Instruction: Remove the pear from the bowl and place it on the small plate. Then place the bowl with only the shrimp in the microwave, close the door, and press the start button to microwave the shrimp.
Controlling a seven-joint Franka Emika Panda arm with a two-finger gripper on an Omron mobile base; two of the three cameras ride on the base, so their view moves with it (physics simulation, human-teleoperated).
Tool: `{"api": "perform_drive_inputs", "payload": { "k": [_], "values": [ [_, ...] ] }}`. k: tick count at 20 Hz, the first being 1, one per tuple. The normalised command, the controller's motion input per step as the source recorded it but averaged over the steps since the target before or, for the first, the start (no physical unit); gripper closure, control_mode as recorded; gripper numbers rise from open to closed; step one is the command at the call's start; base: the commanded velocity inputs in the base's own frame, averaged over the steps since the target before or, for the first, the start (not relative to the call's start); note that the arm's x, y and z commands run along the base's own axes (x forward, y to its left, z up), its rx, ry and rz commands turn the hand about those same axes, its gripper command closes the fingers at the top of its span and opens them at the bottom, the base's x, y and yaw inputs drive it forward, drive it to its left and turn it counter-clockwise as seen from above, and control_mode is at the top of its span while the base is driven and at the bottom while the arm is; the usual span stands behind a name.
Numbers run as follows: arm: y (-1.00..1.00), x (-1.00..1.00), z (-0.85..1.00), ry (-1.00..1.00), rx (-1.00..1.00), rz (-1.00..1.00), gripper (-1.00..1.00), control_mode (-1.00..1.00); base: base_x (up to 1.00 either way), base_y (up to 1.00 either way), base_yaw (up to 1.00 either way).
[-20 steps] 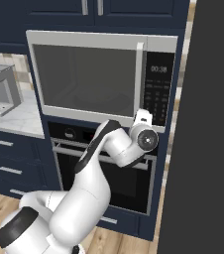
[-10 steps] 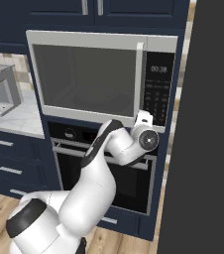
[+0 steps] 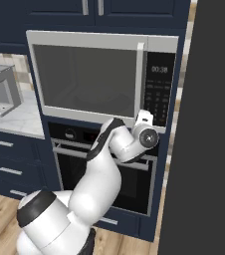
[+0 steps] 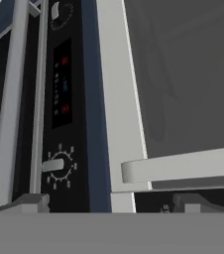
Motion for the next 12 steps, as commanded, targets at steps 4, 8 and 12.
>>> {"api": "perform_drive_inputs", "payload": {
  "k": [4, 8, 12],
  "values": [
    [-0.01, 0.18, -0.10, 0.00, 0.00, 0.00, -1.00, -1.00, 0.00, 0.00, 0.00],
    [-0.09, 0.18, -0.10, 0.00, 0.00, 0.00, -1.00, -1.00, 0.00, 0.00, 0.00],
    [-0.10, 0.18, -0.08, 0.00, 0.00, 0.00, -1.00, -1.00, 0.00, 0.00, 0.00]
  ]
}}
